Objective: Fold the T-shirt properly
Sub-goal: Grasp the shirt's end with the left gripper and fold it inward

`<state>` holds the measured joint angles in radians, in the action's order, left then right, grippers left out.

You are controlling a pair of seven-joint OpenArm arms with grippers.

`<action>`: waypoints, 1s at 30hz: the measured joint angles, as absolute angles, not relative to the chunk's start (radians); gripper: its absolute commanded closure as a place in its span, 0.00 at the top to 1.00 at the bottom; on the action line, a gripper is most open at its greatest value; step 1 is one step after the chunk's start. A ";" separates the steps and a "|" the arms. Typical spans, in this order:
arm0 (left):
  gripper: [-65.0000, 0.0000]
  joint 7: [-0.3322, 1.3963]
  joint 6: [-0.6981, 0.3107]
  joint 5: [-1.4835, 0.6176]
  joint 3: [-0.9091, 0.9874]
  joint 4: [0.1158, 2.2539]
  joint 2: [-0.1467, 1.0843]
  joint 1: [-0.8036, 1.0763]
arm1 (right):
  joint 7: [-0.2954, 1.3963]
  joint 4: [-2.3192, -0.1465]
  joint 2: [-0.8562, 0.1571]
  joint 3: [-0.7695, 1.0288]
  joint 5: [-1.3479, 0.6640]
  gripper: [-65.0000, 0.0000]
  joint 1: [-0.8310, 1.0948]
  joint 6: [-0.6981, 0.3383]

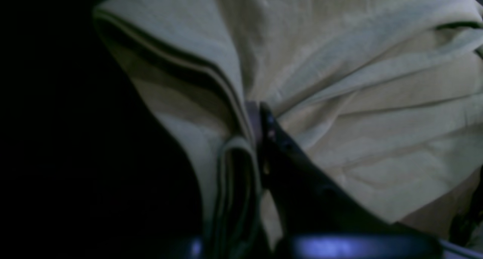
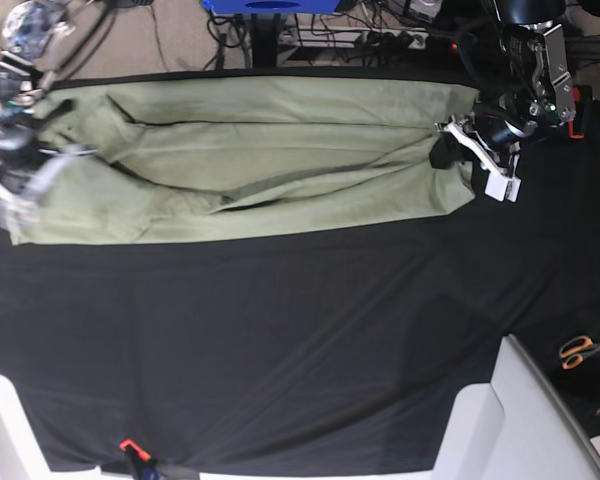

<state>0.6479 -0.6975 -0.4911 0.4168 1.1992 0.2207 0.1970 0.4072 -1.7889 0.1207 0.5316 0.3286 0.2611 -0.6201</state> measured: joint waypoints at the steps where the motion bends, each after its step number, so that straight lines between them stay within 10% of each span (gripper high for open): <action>1: 0.00 0.649 -0.697 -0.485 0.416 1.205 0.223 0.197 | 0.457 -1.838 0.119 0.447 0.313 0.00 0.274 -0.621; 6: 0.00 0.660 -0.696 -0.431 0.418 1.247 0.219 0.200 | 0.659 -1.937 0.113 0.202 0.318 0.00 0.295 -0.615; 20: 0.00 0.653 -0.689 -0.099 0.547 1.594 0.302 0.233 | 0.671 -1.935 0.091 0.282 0.324 0.00 0.292 -0.611; 30: 0.00 0.657 -0.707 0.298 0.253 1.832 0.063 0.319 | 0.667 -1.922 0.091 0.350 0.322 0.00 0.248 -0.611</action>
<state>0.6571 -0.7074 0.2981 0.2527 1.8317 0.0631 0.3195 0.6666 -1.9221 0.0910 0.3504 0.3222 0.2478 -0.6109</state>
